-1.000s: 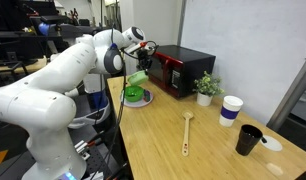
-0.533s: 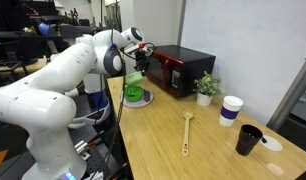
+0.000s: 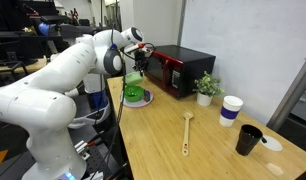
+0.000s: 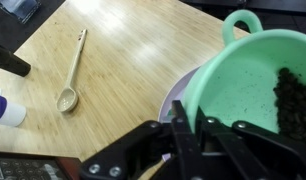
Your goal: Pour the contents in the light-green bowl into the dark-green bowl
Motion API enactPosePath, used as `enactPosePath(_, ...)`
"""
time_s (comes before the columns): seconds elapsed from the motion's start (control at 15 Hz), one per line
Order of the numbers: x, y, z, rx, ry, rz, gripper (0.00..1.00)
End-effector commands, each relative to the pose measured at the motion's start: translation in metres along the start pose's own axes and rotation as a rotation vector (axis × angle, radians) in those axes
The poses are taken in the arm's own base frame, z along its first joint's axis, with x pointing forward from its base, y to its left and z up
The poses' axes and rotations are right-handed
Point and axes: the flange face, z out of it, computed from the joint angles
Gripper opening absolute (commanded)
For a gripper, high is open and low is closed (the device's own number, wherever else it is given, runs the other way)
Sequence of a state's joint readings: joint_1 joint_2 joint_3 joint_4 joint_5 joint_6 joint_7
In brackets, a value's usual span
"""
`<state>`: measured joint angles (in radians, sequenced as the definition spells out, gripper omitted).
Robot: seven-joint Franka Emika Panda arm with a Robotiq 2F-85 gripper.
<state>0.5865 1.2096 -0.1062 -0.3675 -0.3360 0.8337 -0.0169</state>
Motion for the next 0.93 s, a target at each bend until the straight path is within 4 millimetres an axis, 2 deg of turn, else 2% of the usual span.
enactPosePath(0.0,-0.012,0.003,-0.008,0.025,-0.008,-0.006,0.03)
enactPosePath(0.33,-0.03,0.009,-0.026,0.021,0.023,0.032,0.03)
enactPosePath(0.87,-0.081,0.02,-0.073,0.027,0.117,0.076,0.03)
